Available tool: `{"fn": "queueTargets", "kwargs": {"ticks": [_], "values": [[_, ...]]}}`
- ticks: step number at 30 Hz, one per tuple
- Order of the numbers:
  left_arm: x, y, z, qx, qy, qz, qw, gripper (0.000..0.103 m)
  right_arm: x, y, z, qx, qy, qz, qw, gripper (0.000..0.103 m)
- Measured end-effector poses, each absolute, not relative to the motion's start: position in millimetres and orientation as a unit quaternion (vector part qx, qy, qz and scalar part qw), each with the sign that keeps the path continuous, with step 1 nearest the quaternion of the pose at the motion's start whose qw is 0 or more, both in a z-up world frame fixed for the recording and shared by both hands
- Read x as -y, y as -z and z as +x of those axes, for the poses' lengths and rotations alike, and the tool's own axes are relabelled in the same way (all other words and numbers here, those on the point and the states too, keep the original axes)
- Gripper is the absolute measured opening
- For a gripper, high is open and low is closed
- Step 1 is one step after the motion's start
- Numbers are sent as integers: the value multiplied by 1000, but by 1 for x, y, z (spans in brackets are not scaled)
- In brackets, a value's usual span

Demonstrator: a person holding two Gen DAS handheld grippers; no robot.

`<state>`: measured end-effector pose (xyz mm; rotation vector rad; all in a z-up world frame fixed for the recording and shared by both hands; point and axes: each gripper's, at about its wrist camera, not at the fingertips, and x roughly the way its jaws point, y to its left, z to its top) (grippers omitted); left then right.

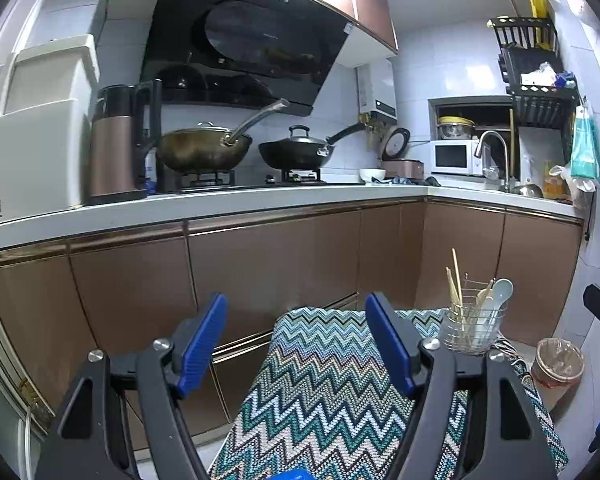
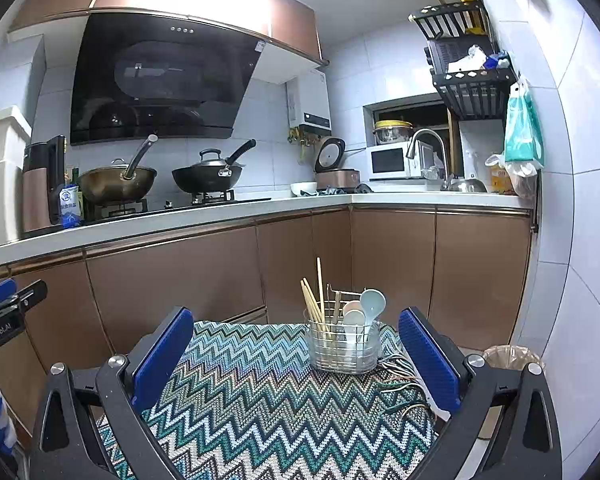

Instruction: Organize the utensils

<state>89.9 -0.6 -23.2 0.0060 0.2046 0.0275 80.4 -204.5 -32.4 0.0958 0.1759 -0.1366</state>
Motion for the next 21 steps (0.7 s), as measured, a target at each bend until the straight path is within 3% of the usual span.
{"fn": "queueTargets", "kwargs": {"ticks": [21], "values": [[-10, 22, 77, -90, -32, 4, 995, 70, 196, 28, 69, -71, 71, 34, 994, 103]]}}
